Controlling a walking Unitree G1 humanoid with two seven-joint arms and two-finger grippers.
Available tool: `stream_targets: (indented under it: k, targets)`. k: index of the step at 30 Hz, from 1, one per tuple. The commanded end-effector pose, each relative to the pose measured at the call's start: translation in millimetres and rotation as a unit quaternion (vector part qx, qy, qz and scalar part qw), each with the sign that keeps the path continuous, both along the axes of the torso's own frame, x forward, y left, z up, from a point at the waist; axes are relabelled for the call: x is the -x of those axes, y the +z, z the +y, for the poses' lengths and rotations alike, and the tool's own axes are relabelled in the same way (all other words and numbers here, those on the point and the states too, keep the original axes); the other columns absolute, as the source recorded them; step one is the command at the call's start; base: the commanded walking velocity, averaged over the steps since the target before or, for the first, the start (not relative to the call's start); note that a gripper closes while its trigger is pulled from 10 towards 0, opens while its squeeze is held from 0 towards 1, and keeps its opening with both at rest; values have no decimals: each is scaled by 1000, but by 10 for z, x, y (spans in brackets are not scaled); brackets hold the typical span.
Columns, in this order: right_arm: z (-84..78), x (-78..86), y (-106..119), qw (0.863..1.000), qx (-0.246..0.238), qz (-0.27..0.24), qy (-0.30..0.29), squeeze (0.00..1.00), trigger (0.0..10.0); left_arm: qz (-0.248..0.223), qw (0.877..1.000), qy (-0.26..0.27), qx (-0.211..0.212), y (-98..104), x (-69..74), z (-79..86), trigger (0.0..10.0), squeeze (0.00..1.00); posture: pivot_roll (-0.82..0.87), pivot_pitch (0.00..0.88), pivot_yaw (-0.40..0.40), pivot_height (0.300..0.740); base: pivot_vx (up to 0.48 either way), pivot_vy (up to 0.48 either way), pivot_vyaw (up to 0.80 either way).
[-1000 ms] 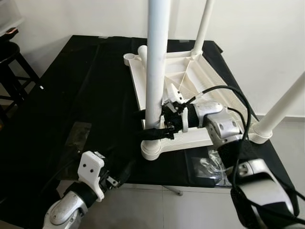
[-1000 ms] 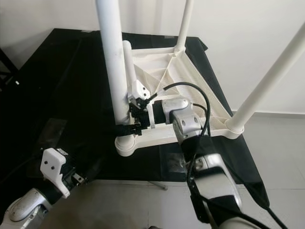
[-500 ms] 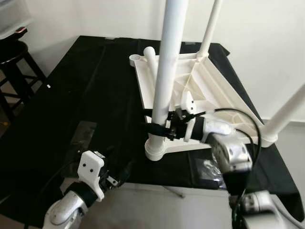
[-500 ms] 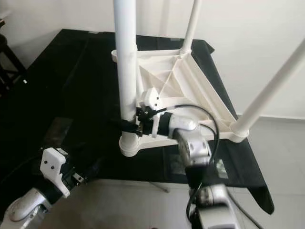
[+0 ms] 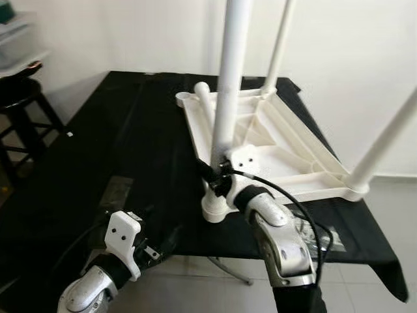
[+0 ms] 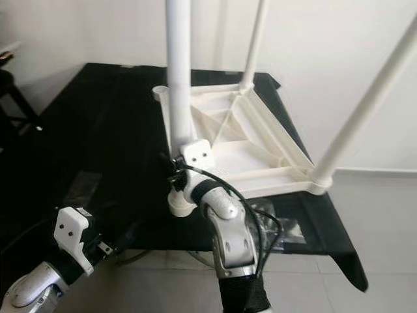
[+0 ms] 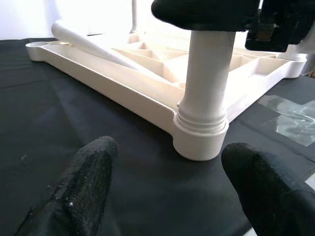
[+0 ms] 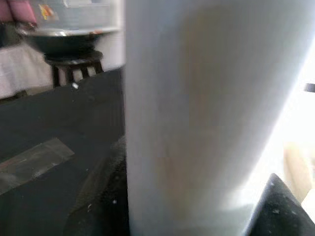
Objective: Building children table
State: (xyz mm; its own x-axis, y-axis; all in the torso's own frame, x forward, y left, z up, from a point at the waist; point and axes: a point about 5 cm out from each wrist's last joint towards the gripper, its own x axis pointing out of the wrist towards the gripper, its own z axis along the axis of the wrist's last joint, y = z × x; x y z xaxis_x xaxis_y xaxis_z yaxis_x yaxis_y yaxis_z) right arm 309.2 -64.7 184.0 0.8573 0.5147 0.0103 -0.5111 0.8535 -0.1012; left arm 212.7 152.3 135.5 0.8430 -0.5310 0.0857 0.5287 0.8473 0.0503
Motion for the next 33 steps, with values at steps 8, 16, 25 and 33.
stream_targets:
  k: [8, 16, 25, 33]
  targets:
    - [62, -132, 209, 991, -10, 7, 135, 1000, 10000, 8, 1000, -6, -3, -25, 2, 4, 10000, 0, -148, 119, -44, 740, 0, 0, 0]
    - [28, -112, 440, 930, 40, -27, 365, 0, 10000, 7, 1000, -4, -2, -17, 13, -10, 10000, 0, -129, 128, -50, 740, 0, 0, 0]
    - [-108, -246, 624, 865, 111, -23, 489, 0, 10000, 9, 1000, -3, 0, -10, 62, -30, 10000, 0, -111, 138, -49, 740, 0, 0, 0]
    - [-193, -342, 674, 847, 92, 0, 523, 0, 0, 10, 1000, -5, 2, -10, 74, -36, 10000, 0, -107, 139, -50, 740, 0, 0, 0]
